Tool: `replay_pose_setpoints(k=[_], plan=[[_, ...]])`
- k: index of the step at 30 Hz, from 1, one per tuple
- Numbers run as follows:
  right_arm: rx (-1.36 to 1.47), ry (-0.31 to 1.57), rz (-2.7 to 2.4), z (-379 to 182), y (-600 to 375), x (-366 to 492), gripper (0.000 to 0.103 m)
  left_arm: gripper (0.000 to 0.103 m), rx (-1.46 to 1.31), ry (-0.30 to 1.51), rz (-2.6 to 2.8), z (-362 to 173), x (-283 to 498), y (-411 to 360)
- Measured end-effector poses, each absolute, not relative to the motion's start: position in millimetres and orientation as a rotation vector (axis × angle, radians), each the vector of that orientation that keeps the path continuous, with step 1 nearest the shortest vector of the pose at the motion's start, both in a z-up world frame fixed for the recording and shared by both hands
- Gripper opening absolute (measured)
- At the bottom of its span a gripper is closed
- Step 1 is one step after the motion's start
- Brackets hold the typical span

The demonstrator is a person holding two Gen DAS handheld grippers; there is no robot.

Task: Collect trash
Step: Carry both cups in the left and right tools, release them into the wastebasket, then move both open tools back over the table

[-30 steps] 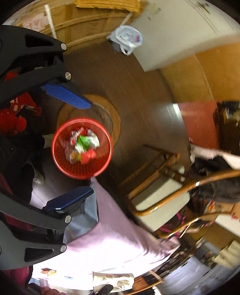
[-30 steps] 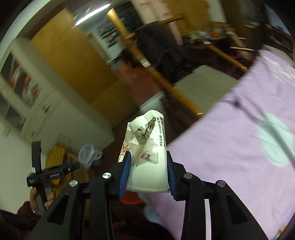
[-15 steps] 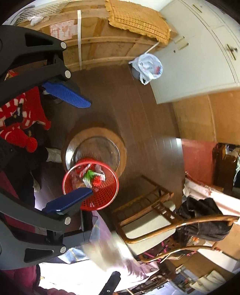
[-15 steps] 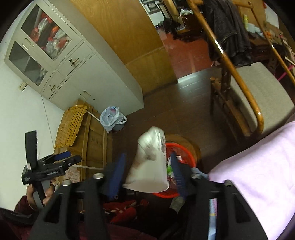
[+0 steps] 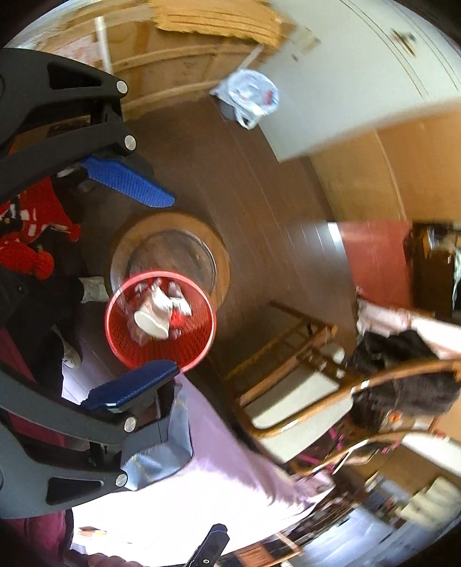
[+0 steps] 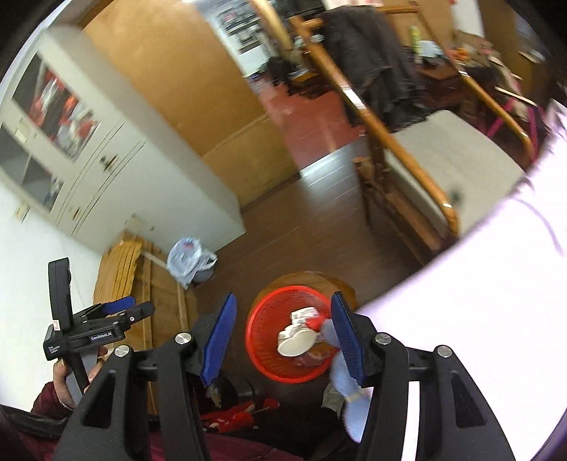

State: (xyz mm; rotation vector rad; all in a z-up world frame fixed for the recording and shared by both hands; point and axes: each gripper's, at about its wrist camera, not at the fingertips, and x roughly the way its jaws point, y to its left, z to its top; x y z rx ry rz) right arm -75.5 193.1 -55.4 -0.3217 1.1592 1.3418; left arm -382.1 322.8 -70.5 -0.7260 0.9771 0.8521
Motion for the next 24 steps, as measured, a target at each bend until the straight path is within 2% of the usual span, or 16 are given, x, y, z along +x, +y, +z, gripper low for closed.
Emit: replay_pose_setpoints(k=[13, 24], plan=[[-0.085, 1.125, 1.048, -54, 66, -4, 0.056, 0.085, -0.524, 1.037, 0.567, -67, -249, 289], [0.117, 1.096, 0.796, -63, -66, 33, 0.057, 0.086, -0.353, 1.083, 0.329, -67, -140, 219]])
